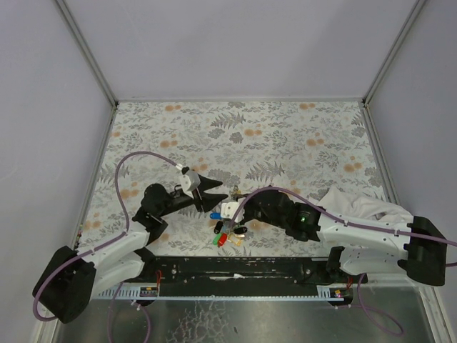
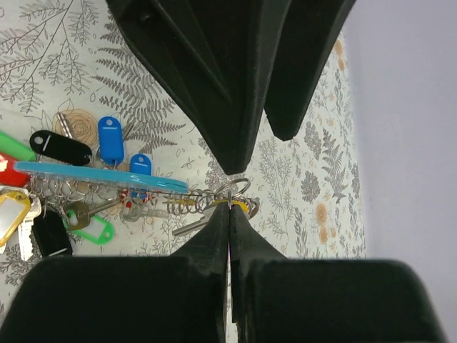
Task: Put the keys on the keyring
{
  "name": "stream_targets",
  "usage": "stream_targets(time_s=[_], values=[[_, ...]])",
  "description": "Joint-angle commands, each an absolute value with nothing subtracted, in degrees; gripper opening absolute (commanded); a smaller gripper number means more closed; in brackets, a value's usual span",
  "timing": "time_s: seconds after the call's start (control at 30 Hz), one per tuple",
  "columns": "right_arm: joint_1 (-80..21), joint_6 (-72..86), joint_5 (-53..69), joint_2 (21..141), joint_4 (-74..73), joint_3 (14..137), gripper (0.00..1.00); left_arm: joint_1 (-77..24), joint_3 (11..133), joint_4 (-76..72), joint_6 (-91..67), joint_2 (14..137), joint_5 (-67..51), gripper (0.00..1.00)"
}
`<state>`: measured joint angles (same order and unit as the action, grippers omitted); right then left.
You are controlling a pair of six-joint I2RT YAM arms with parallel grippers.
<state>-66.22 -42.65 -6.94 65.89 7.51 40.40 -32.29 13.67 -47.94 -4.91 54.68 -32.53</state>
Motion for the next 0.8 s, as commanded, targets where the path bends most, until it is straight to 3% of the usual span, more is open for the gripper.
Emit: stream_targets(time_s=[0.0, 0.37, 0.77], values=[[-66.71, -43.98, -6.40, 63.85, 6.34, 44.35, 0.00, -30.50, 18.68, -41.57, 8.18, 56.65, -44.39, 0.48], [-66.71, -43.93, -7.04, 64.16, 3.73, 45.65, 0.00, -27.43, 30.61, -26.33, 18.83, 65.92, -59.17, 0.48], [-66.71, -43.79, -6.77, 64.51, 2.69, 46.50, 0.00, -26.38, 36.57, -14.65, 25.78, 71.91, -67.81, 0.39]])
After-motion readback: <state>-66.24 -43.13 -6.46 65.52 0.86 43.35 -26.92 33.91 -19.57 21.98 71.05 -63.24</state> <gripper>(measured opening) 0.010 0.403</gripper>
